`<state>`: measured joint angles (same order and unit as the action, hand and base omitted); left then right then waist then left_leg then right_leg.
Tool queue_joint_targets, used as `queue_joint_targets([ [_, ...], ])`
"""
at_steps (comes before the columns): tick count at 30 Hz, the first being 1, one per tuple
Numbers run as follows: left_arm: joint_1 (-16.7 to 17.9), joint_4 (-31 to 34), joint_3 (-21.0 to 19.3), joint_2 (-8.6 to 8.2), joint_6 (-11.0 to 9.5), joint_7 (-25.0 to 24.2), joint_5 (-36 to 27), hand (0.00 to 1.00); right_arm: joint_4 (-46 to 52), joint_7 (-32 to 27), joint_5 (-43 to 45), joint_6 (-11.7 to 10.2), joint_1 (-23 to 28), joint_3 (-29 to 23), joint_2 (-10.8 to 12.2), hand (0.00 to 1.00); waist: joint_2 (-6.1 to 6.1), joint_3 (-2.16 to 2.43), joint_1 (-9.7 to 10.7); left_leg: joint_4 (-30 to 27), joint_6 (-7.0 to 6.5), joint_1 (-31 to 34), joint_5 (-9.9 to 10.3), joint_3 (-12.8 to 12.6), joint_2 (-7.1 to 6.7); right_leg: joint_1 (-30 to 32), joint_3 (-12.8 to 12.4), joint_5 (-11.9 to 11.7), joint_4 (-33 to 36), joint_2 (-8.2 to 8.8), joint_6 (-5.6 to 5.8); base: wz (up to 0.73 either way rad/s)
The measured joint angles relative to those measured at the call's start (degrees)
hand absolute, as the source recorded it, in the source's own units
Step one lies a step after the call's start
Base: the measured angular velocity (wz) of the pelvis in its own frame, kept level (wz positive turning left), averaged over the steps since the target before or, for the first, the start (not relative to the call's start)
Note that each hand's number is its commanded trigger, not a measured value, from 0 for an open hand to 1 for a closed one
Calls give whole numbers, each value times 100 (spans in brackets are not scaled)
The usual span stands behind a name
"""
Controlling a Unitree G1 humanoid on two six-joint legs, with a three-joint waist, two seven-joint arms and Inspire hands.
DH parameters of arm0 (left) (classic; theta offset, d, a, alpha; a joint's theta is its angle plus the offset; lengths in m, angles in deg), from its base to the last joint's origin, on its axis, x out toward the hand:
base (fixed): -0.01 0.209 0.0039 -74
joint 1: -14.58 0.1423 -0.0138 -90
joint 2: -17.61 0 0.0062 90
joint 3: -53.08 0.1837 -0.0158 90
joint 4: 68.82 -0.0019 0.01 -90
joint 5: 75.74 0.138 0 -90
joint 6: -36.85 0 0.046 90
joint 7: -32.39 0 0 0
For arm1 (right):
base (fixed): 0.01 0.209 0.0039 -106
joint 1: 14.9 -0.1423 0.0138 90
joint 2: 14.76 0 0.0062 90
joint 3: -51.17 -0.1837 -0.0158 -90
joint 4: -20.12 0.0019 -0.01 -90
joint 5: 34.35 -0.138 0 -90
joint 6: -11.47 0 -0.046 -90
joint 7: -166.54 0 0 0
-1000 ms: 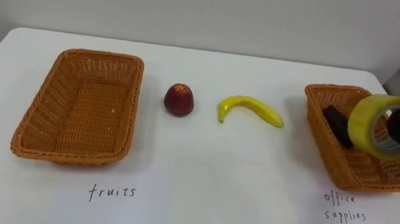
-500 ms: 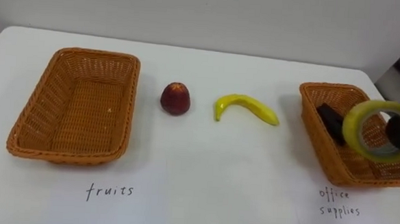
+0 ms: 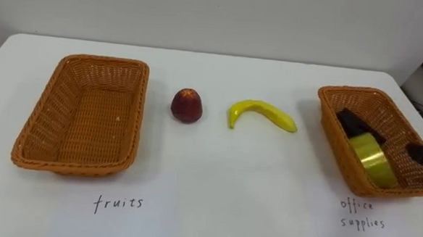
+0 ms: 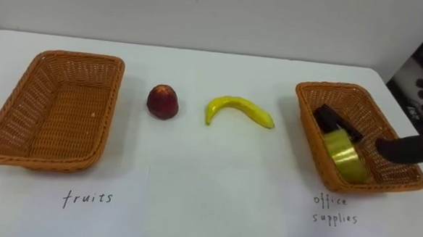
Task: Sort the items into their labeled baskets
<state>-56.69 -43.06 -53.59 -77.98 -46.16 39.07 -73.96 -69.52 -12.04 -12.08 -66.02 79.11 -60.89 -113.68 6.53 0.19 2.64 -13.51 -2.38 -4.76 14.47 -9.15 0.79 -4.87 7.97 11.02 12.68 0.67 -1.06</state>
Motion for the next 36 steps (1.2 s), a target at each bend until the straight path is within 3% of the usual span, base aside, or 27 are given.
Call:
queue_joint_targets([
  [36,3,3,12,-38,0,0,-125,0,57,-5,-232,-10,-56,0,-6,0,32,-18,-15,25,-1,1,-1,-2,-18,33,0,13,-18,10,11,0],
])
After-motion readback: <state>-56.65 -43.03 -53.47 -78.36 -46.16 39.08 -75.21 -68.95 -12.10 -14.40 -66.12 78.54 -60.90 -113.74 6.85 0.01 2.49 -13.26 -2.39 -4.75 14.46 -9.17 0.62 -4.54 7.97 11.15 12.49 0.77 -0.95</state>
